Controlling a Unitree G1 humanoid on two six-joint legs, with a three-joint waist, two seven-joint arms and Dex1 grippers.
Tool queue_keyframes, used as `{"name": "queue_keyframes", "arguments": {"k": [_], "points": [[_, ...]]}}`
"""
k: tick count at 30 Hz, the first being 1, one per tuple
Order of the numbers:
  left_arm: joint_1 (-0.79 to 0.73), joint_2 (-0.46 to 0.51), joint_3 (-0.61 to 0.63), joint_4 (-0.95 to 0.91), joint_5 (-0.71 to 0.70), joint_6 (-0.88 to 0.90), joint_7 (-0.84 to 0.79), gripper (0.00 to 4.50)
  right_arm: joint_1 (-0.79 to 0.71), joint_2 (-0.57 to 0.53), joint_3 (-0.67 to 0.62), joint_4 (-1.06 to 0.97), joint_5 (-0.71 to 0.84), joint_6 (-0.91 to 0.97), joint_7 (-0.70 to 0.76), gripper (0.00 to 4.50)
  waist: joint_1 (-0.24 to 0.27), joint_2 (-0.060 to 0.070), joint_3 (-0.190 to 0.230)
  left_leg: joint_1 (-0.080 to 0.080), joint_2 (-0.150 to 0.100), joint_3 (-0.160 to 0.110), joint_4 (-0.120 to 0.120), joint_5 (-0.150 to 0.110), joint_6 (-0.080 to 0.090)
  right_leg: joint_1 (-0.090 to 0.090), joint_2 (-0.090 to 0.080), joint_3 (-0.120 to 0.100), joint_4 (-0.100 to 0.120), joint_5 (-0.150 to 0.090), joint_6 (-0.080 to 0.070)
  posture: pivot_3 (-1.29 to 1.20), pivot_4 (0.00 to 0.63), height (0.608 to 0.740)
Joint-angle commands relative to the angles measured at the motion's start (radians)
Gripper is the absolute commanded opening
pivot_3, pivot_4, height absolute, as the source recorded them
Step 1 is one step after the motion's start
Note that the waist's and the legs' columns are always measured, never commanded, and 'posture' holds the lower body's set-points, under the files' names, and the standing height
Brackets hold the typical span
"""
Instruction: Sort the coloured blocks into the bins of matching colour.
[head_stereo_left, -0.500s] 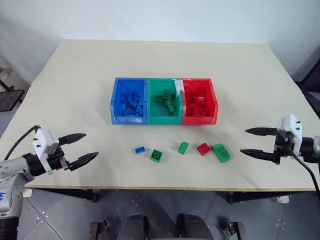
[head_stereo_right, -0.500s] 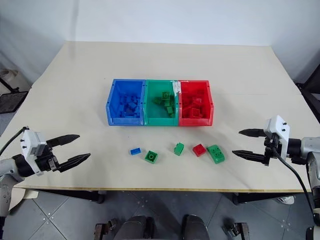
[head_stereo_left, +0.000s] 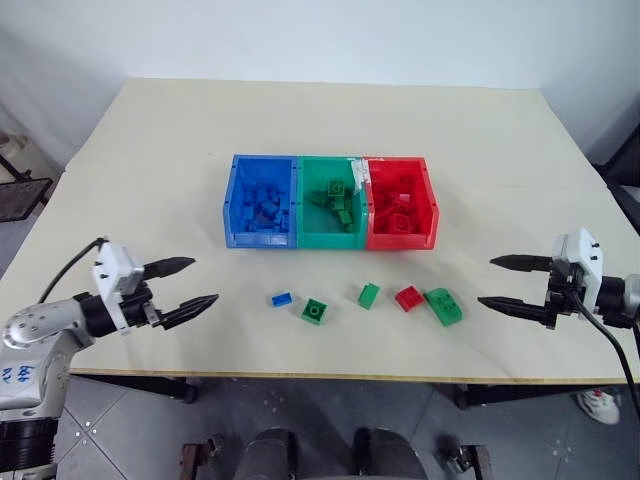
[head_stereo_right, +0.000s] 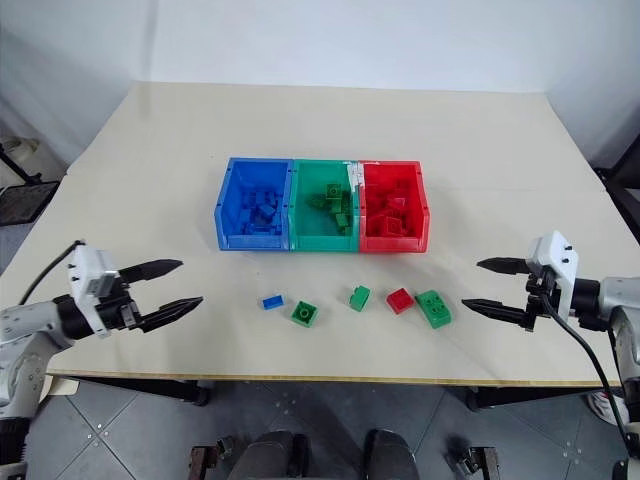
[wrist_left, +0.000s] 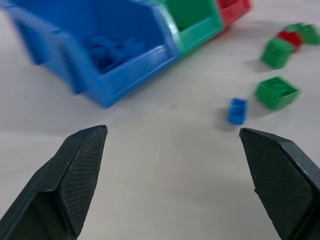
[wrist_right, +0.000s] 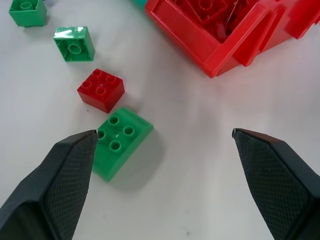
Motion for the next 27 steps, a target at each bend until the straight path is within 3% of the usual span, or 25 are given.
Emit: {"name": "queue_keyframes", "arguments": {"k": [1, 6, 12, 21, 27], "points": [[-0.040, -0.016, -0.048, -0.065, -0.045, 0.032, -0.031, 4.50, 0.040, -0.053, -0.072, -0.043, 0.020, 0.014, -0.003, 4.48, 0.001, 0.000, 0.000, 0.000, 0.000, 0.000, 0.000, 0.000, 0.000, 0.000, 0.000, 0.000, 0.000, 0.000, 0.000, 0.00, 0.150, 0.740], [-0.107, -0.057, -0.133, -0.066, -0.036, 0.008, -0.092, 4.50, 0.162, -0.098, -0.166, -0.096, 0.031, 0.044, -0.006, 4.48, 0.014, 0.000, 0.000, 0.000, 0.000, 0.001, 0.000, 0.000, 0.000, 0.000, 0.002, -0.001, 0.000, 0.000, 0.000, 0.00, 0.150, 0.740], [-0.147, -0.026, -0.150, 0.015, -0.016, -0.031, -0.191, 4.50, 0.261, -0.109, -0.241, -0.164, 0.035, 0.094, -0.028, 4.48, 0.013, 0.000, 0.000, 0.002, 0.000, 0.004, 0.000, 0.000, 0.000, 0.000, 0.004, -0.002, -0.001, 0.000, 0.000, 0.00, 0.150, 0.740], [-0.054, 0.054, -0.097, 0.055, -0.009, -0.101, -0.292, 4.50, 0.271, 0.016, -0.104, -0.402, -0.021, 0.191, -0.247, 4.48, 0.012, 0.000, 0.000, 0.002, 0.001, 0.003, 0.000, 0.000, 0.000, 0.000, 0.001, -0.001, -0.001, 0.000, 0.000, 0.00, 0.150, 0.740], [0.033, 0.062, -0.032, 0.012, -0.027, -0.104, -0.252, 4.50, 0.250, 0.100, 0.001, -0.540, -0.031, 0.324, -0.400, 4.48, 0.015, 0.000, 0.000, 0.000, 0.001, 0.002, 0.000, 0.000, 0.000, -0.001, 0.000, 0.002, -0.001, 0.000, 0.000, 0.00, 0.150, 0.740]]}}
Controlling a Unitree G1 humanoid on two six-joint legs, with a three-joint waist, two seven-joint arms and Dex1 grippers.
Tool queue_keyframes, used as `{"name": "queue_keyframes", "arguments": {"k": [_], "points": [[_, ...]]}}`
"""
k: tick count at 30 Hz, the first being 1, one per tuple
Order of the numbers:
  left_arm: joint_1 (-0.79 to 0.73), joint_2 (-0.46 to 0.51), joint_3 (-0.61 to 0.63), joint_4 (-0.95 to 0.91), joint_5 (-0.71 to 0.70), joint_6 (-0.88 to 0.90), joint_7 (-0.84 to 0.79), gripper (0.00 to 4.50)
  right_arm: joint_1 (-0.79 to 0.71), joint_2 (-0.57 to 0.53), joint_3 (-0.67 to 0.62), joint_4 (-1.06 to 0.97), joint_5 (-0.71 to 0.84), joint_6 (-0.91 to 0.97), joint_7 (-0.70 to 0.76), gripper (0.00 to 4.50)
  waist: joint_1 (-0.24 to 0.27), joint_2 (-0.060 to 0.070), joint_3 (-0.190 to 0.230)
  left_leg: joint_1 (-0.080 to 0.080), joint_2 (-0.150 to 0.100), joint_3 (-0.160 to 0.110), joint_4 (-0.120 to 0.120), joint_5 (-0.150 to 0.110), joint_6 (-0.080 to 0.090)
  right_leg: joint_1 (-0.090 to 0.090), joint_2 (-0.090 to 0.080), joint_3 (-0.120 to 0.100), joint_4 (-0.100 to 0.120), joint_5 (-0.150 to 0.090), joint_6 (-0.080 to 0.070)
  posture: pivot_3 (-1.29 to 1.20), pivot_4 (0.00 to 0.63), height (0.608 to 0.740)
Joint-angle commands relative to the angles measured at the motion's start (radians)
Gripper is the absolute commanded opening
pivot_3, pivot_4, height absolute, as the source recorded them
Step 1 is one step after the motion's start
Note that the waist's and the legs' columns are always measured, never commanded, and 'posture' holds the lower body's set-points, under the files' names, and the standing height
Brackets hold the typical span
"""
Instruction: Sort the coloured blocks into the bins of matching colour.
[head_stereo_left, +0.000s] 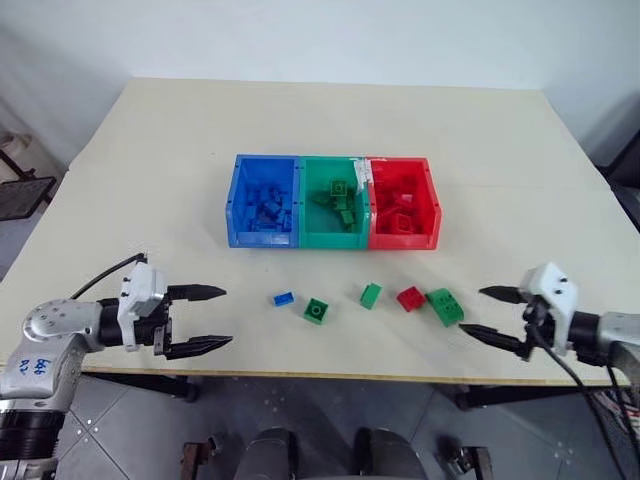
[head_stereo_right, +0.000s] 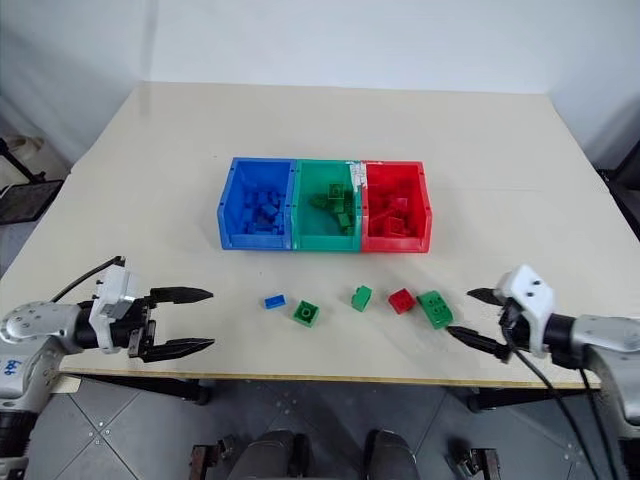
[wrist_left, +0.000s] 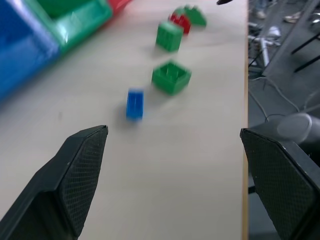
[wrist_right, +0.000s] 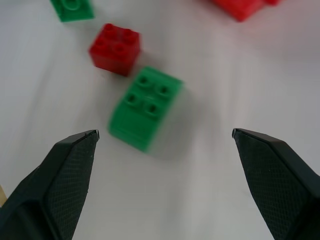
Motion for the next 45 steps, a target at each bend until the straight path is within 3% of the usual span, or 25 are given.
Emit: {"name": "queue_keyframes", "arguments": {"k": [1, 9, 12, 19, 20, 26, 31, 36, 41, 45], "points": [[0.031, 0.005, 0.051, -0.058, -0.021, -0.009, 0.021, 4.50, -0.023, 0.037, 0.025, -0.068, -0.009, 0.038, -0.083, 4.48, 0.002, 0.000, 0.000, 0.000, 0.000, -0.001, 0.000, 0.000, 0.000, 0.000, -0.001, 0.001, 0.000, 0.000, 0.000, 0.00, 0.150, 0.740], [0.120, 0.003, 0.098, -0.093, -0.030, -0.006, 0.041, 4.50, -0.068, 0.100, 0.144, 0.039, -0.113, 0.016, -0.173, 4.48, -0.002, -0.001, -0.001, 0.000, 0.000, -0.001, 0.000, 0.000, 0.000, 0.000, 0.000, 0.003, 0.000, 0.000, 0.000, 0.00, 0.150, 0.740], [0.119, 0.002, 0.102, -0.093, -0.030, -0.003, 0.047, 4.50, -0.054, 0.100, 0.140, 0.043, -0.118, 0.003, -0.179, 3.93, -0.002, -0.003, -0.002, 0.001, 0.000, -0.001, 0.000, 0.000, 0.000, 0.000, 0.000, 0.003, 0.001, 0.000, 0.000, 0.00, 0.150, 0.740], [0.105, 0.001, 0.096, -0.085, -0.028, 0.000, 0.054, 4.50, -0.069, 0.070, 0.079, 0.021, -0.077, -0.013, -0.158, 1.60, 0.000, -0.003, -0.002, 0.001, 0.000, -0.001, 0.000, 0.000, 0.000, 0.000, 0.000, 0.003, 0.001, 0.000, 0.000, 0.00, 0.150, 0.740], [0.101, 0.000, 0.094, -0.085, -0.028, 0.001, 0.055, 4.50, -0.094, 0.062, 0.064, 0.017, -0.061, -0.004, -0.151, 1.46, 0.000, -0.002, -0.001, 0.000, 0.000, -0.001, 0.000, 0.000, 0.000, 0.000, 0.000, 0.003, 0.000, 0.000, 0.000, 0.00, 0.150, 0.740], [0.084, -0.006, 0.095, -0.087, -0.031, 0.005, 0.063, 4.50, -0.379, 0.052, 0.084, -0.002, 0.032, 0.146, -0.138, 1.47, -0.024, -0.001, -0.001, 0.000, 0.001, 0.000, -0.001, 0.000, 0.000, -0.001, 0.000, 0.004, 0.001, -0.001, -0.001, 0.00, 0.150, 0.740], [0.068, -0.010, 0.097, -0.083, -0.026, 0.002, 0.075, 4.50, -0.681, 0.216, 0.211, 0.158, -0.012, 0.182, -0.206, 1.47, -0.045, -0.001, -0.001, 0.000, 0.002, 0.000, -0.001, 0.000, -0.001, -0.003, 0.001, 0.003, 0.004, -0.001, -0.001, 0.00, 0.150, 0.740], [0.051, -0.024, 0.096, -0.090, -0.021, 0.001, 0.105, 4.50, -0.882, 0.393, 0.321, 0.427, -0.088, 0.063, -0.199, 1.47, -0.048, -0.002, -0.001, -0.002, -0.001, -0.001, -0.001, 0.000, -0.001, -0.011, 0.001, 0.001, 0.017, -0.001, -0.001, 0.00, 0.150, 0.740], [0.059, -0.032, 0.096, -0.108, -0.024, 0.001, 0.123, 4.50, -1.023, 0.522, 0.352, 0.713, -0.162, -0.124, -0.202, 1.47, -0.051, -0.003, -0.002, -0.002, -0.002, -0.001, -0.001, 0.001, -0.001, -0.013, 0.001, -0.001, 0.022, -0.001, -0.001, 0.00, 0.150, 0.740], [0.069, -0.038, 0.102, -0.124, -0.029, 0.001, 0.138, 4.50, -1.091, 0.572, 0.345, 0.809, -0.175, -0.198, -0.174, 2.77, -0.051, -0.003, -0.002, -0.002, -0.002, -0.003, 0.000, 0.001, -0.001, -0.013, 0.001, -0.001, 0.023, -0.001, -0.001, 0.00, 0.150, 0.740]]}}
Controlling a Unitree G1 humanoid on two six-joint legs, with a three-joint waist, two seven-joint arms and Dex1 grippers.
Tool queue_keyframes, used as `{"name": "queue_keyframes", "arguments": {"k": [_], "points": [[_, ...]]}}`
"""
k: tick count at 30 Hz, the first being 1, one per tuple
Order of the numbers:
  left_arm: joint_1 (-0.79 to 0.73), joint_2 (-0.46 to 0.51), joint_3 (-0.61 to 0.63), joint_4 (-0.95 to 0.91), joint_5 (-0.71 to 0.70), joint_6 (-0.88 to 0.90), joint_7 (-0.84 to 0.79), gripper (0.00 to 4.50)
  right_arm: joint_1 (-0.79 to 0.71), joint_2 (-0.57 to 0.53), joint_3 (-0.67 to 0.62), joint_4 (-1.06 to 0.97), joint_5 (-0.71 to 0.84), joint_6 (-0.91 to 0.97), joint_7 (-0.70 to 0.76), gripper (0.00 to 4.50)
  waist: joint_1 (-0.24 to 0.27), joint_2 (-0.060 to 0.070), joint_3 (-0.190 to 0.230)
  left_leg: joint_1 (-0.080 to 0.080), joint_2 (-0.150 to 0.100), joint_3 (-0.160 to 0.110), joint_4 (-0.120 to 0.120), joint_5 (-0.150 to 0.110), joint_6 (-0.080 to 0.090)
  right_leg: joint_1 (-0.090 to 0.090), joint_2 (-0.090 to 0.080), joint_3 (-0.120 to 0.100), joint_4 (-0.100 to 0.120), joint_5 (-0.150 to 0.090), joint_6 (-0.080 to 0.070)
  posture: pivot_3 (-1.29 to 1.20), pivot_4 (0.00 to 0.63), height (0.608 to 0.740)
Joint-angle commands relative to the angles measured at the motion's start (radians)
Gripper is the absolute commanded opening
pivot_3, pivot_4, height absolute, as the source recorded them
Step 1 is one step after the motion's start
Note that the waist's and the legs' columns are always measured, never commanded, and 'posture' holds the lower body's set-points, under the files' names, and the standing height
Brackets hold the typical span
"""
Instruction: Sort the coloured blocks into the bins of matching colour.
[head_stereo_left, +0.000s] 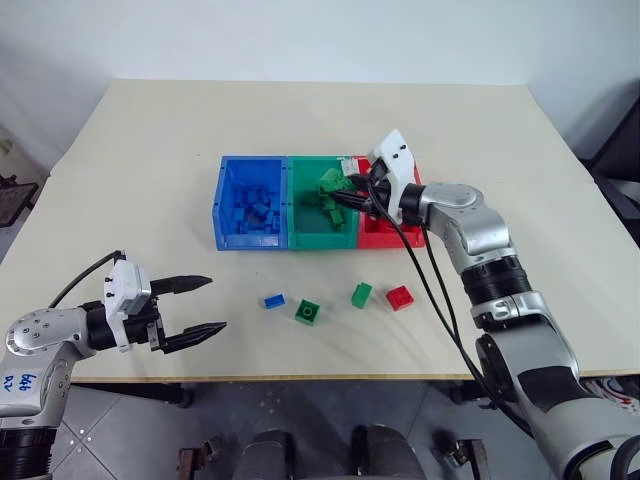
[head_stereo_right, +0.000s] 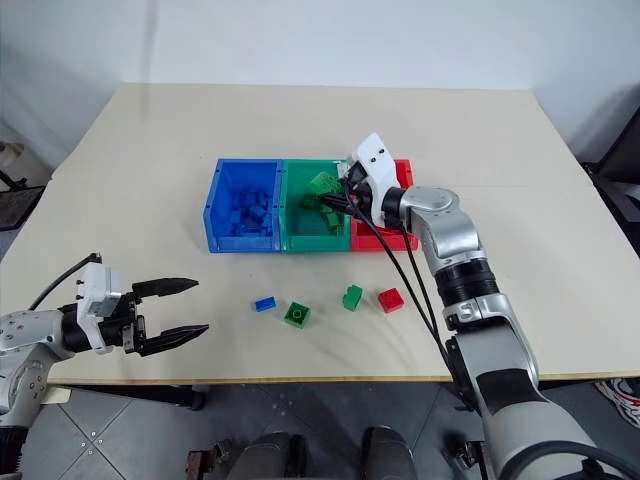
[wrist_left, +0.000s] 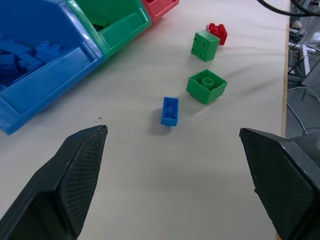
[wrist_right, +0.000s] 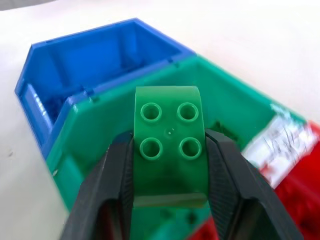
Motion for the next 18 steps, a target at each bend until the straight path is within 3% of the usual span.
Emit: {"name": "queue_keyframes", "arguments": {"k": [1, 5, 14, 18], "points": [[0.009, -0.007, 0.022, -0.045, -0.020, -0.009, 0.011, 4.50, -0.055, 0.022, -0.021, 0.039, -0.005, -0.076, 0.028, 3.13, -0.002, 0.000, 0.000, 0.000, 0.000, 0.000, 0.000, 0.000, 0.000, 0.000, 0.000, 0.000, 0.000, 0.000, 0.000, 0.00, 0.150, 0.740], [0.006, -0.010, 0.021, -0.045, -0.019, -0.007, 0.015, 4.50, -0.029, -0.007, -0.033, 0.005, -0.006, -0.098, 0.064, 4.46, -0.002, 0.000, 0.000, 0.000, 0.001, 0.000, 0.000, 0.000, 0.000, 0.000, 0.000, 0.000, 0.000, 0.000, 0.000, 0.00, 0.150, 0.740], [-0.044, -0.012, -0.005, -0.001, -0.017, -0.012, -0.012, 4.50, 0.360, -0.318, -0.122, -0.430, 0.092, -0.062, 0.294, 4.46, 0.011, -0.001, 0.000, -0.001, -0.002, -0.003, 0.000, 0.000, 0.000, 0.002, -0.001, 0.002, -0.003, 0.000, 0.000, 0.00, 0.150, 0.740], [-0.071, -0.007, -0.009, 0.048, -0.012, -0.024, -0.036, 4.50, 0.644, -0.512, -0.270, -0.577, 0.151, -0.041, 0.377, 4.46, 0.023, 0.000, 0.000, 0.000, -0.001, 0.001, -0.001, 0.000, 0.000, 0.002, 0.000, -0.001, -0.005, 0.000, 0.000, 0.00, 0.150, 0.740]]}}
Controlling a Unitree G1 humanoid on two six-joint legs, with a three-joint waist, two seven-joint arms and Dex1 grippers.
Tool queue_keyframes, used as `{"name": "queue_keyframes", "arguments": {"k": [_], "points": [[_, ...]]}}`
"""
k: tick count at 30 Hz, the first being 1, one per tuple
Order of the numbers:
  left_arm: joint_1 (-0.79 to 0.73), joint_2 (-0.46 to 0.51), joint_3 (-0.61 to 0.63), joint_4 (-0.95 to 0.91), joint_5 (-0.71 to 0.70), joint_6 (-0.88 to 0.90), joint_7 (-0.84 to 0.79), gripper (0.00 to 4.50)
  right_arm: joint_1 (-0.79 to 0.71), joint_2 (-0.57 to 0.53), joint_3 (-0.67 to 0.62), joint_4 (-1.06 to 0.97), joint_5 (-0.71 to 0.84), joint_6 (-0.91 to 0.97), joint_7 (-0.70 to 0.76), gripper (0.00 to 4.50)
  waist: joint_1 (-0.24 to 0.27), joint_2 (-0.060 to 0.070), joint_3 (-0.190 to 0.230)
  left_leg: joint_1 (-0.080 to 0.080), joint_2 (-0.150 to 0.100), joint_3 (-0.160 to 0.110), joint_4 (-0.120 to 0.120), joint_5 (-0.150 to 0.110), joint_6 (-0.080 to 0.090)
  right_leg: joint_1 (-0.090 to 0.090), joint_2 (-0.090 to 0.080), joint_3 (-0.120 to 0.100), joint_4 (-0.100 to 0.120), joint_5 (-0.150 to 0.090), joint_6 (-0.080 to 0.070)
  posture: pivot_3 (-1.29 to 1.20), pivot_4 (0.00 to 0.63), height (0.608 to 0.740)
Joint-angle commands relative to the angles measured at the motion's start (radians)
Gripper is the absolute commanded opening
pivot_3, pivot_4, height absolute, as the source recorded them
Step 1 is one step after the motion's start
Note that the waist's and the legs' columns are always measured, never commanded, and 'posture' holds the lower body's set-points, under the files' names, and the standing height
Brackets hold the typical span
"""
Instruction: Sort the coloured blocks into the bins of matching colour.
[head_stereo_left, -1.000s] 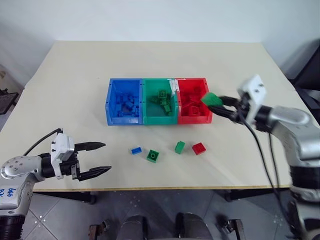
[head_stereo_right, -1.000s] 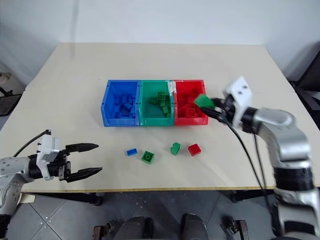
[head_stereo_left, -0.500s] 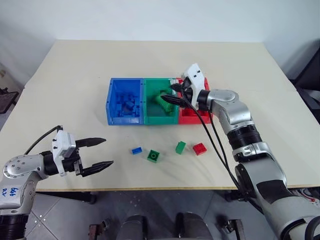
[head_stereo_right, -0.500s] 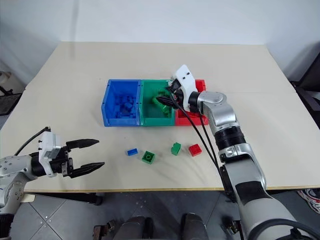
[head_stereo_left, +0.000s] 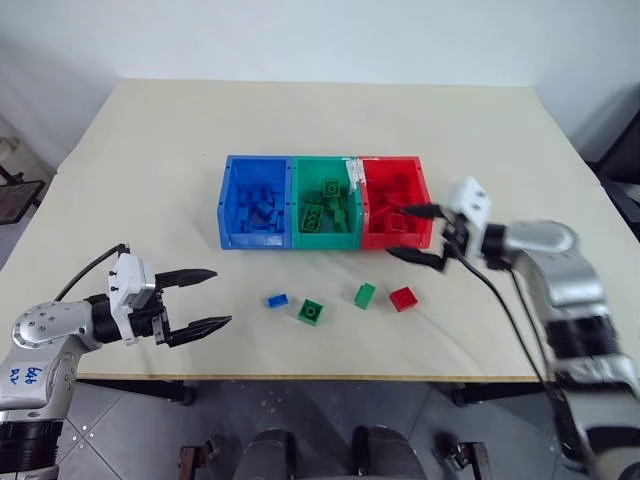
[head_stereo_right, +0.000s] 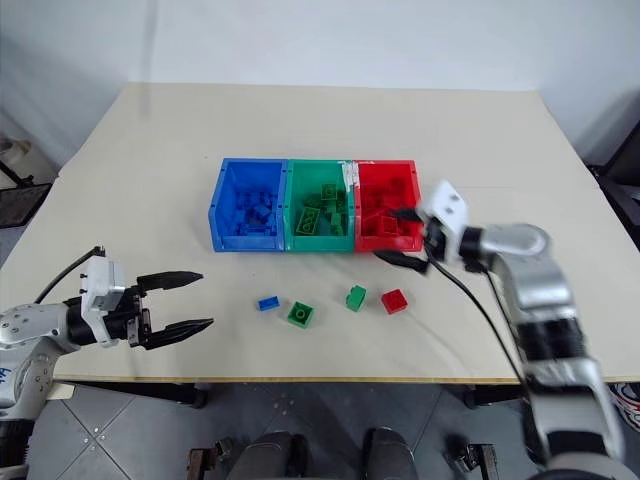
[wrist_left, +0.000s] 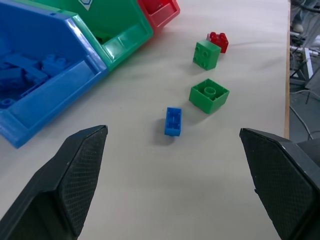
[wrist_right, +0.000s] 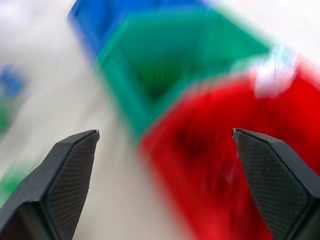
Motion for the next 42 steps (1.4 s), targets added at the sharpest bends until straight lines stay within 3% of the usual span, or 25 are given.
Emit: {"name": "queue_keyframes", "arguments": {"k": [1, 6, 12, 22, 26, 35, 38, 42], "points": [[-0.017, 0.007, 0.014, 0.031, -0.011, -0.024, -0.028, 4.50, 0.183, -0.135, -0.166, -0.128, 0.069, 0.019, 0.064, 4.46, 0.008, 0.000, 0.000, 0.000, 0.000, 0.001, 0.000, 0.000, 0.000, 0.000, 0.000, -0.001, -0.001, 0.000, 0.000, 0.00, 0.150, 0.740], [-0.034, 0.014, 0.013, 0.069, -0.005, -0.035, -0.045, 4.50, 0.400, -0.222, -0.316, -0.139, 0.098, 0.005, 0.091, 4.46, 0.006, 0.000, 0.000, 0.002, 0.002, 0.008, 0.000, 0.000, 0.000, 0.001, 0.000, -0.001, -0.006, 0.000, 0.000, 0.00, 0.150, 0.740], [-0.051, 0.020, 0.005, 0.099, 0.002, -0.043, -0.058, 4.50, 0.546, -0.260, -0.408, -0.122, 0.086, -0.024, 0.092, 4.46, 0.011, 0.000, 0.000, 0.002, 0.002, 0.008, 0.000, 0.000, 0.001, 0.003, -0.001, -0.001, -0.008, 0.000, 0.000, 0.00, 0.150, 0.740], [-0.070, 0.015, -0.008, 0.098, 0.008, -0.046, -0.058, 4.50, 0.378, -0.183, -0.179, -0.186, 0.054, 0.018, 0.017, 4.46, 0.009, 0.000, 0.000, 0.002, 0.003, 0.007, 0.001, 0.000, 0.000, 0.002, -0.001, -0.001, -0.008, 0.000, 0.000, 0.00, 0.150, 0.740], [-0.059, 0.012, -0.003, 0.062, 0.000, -0.038, -0.042, 4.50, 0.227, -0.096, 0.009, -0.097, -0.049, -0.046, 0.015, 4.46, 0.007, -0.001, 0.000, 0.002, 0.003, 0.007, 0.002, 0.000, 0.000, 0.003, -0.001, -0.001, -0.008, 0.000, 0.000, 0.00, 0.150, 0.740], [-0.003, 0.016, 0.037, 0.014, -0.013, -0.029, -0.015, 4.50, 0.096, -0.012, 0.161, 0.065, -0.156, -0.168, 0.042, 4.46, 0.008, 0.000, 0.000, 0.000, 0.002, 0.003, 0.003, 0.000, 0.001, 0.003, 0.000, -0.001, -0.005, 0.000, 0.000, 0.00, 0.150, 0.740], [0.006, 0.015, 0.042, 0.007, -0.014, -0.027, -0.007, 4.50, 0.079, 0.012, 0.157, 0.084, -0.143, -0.186, 0.048, 3.83, 0.006, -0.001, 0.000, 0.001, 0.002, 0.004, 0.003, 0.000, 0.001, 0.003, 0.000, -0.001, -0.005, 0.000, 0.000, 0.00, 0.150, 0.740], [0.017, 0.011, 0.048, -0.002, -0.015, -0.026, -0.001, 4.50, 0.067, 0.020, 0.141, 0.071, -0.136, -0.191, 0.039, 2.44, 0.006, -0.001, 0.000, 0.001, 0.002, 0.003, 0.003, 0.000, 0.001, 0.003, 0.000, -0.001, -0.005, 0.000, 0.000, 0.00, 0.150, 0.740]]}}
